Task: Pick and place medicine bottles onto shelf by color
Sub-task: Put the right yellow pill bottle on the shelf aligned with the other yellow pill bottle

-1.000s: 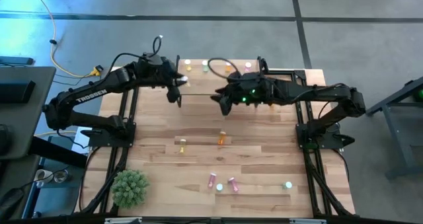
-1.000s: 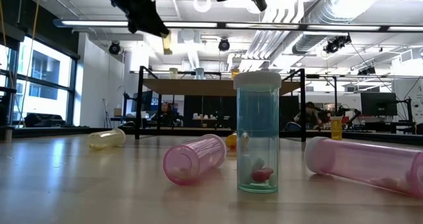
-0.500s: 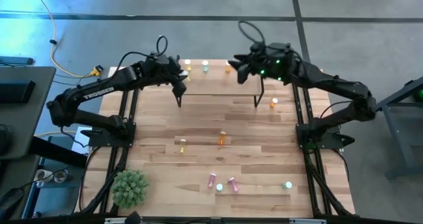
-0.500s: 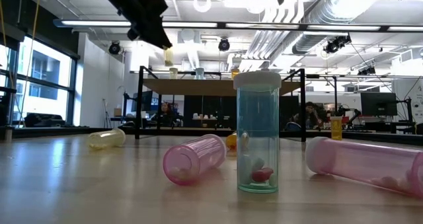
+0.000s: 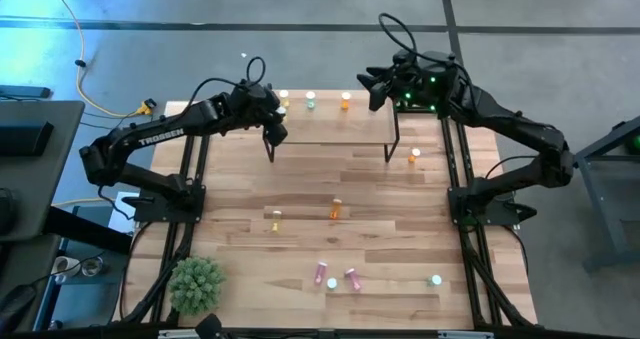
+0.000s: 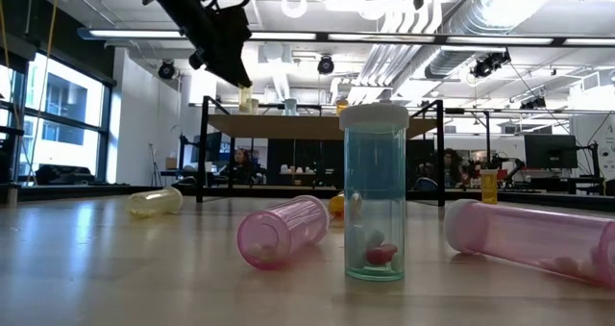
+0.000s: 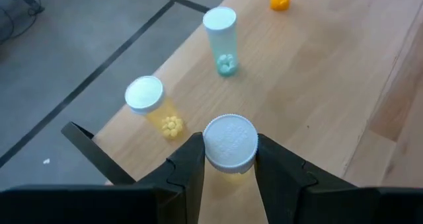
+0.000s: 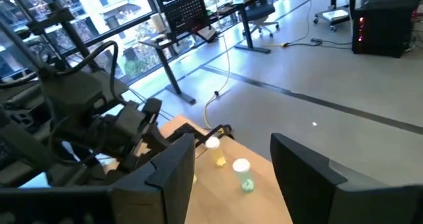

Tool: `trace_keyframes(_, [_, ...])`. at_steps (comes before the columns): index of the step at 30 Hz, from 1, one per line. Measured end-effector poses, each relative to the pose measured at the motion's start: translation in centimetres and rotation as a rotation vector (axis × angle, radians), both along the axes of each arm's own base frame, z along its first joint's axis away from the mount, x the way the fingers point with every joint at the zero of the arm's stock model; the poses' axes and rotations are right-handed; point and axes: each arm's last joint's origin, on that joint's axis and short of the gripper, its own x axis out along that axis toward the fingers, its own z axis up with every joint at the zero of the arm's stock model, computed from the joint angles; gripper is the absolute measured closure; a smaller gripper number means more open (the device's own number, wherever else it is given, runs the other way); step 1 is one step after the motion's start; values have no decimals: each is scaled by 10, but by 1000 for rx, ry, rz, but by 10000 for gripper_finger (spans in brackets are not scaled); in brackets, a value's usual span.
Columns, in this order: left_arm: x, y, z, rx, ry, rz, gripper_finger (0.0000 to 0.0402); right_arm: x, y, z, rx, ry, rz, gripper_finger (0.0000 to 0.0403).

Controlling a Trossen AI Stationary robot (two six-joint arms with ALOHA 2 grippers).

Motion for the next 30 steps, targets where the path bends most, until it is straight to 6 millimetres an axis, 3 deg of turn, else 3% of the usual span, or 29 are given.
trace_keyframes(30, [8, 6, -12, 15, 68, -42, 296, -1, -3, 0, -20, 14, -6, 214])
